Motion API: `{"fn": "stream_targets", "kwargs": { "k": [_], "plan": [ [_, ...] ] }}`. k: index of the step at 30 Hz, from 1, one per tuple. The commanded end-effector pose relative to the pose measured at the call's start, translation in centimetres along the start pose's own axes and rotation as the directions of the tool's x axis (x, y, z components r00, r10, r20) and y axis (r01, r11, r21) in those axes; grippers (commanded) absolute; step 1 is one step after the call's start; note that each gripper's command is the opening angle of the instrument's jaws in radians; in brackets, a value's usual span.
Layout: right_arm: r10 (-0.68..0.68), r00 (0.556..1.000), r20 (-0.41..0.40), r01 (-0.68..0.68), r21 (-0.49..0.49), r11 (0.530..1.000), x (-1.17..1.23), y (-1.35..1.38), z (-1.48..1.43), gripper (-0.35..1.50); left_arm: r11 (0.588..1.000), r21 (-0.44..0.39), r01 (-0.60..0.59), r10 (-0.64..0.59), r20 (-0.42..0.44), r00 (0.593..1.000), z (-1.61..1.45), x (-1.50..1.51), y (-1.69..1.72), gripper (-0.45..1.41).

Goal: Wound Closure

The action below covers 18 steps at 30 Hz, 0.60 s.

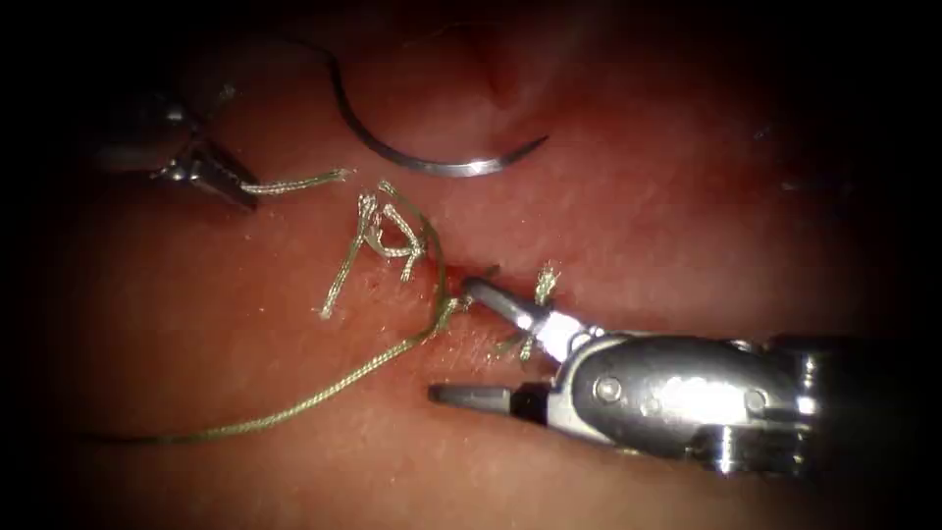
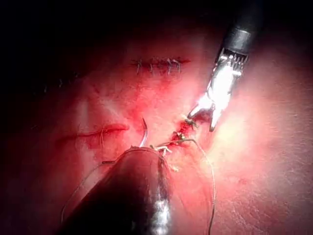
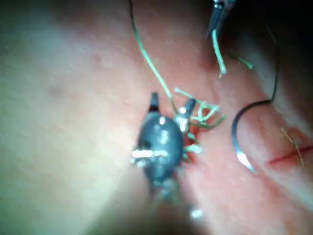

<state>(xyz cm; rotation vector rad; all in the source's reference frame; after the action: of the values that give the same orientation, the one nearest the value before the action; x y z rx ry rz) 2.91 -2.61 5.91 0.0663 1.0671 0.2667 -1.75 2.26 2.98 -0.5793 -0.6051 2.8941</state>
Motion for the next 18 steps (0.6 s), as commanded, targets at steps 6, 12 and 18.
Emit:
{"fn": "stream_targets", "kwargs": {
  "k": [6, 12, 18],
  "plan": [
    [0.006, 1.0, 0.009, -0.006, 0.024, 1.0, -0.04, 0.11, -0.5, 1.48, 0.999, 0.026, 0.029, -0.03, 0.008, 1.0, 0.32, -0.23, -0.34, -0.45],
    [0.021, 0.999, 0.039, -0.019, -0.052, 0.998, -0.22, 0.38, -0.88, 1.48, 0.991, -0.022, 0.132, -0.132, 0.007, 0.991, 0.85, -0.42, -0.6, 0.09],
    [0.026, 0.998, 0.053, -0.021, -0.078, 0.997, -0.41, 0.49, -0.93, 1.48, 0.967, -0.013, 0.256, -0.256, -0.001, 0.967, 0.87, -0.39, -0.81, 1.13]
  ]
}}
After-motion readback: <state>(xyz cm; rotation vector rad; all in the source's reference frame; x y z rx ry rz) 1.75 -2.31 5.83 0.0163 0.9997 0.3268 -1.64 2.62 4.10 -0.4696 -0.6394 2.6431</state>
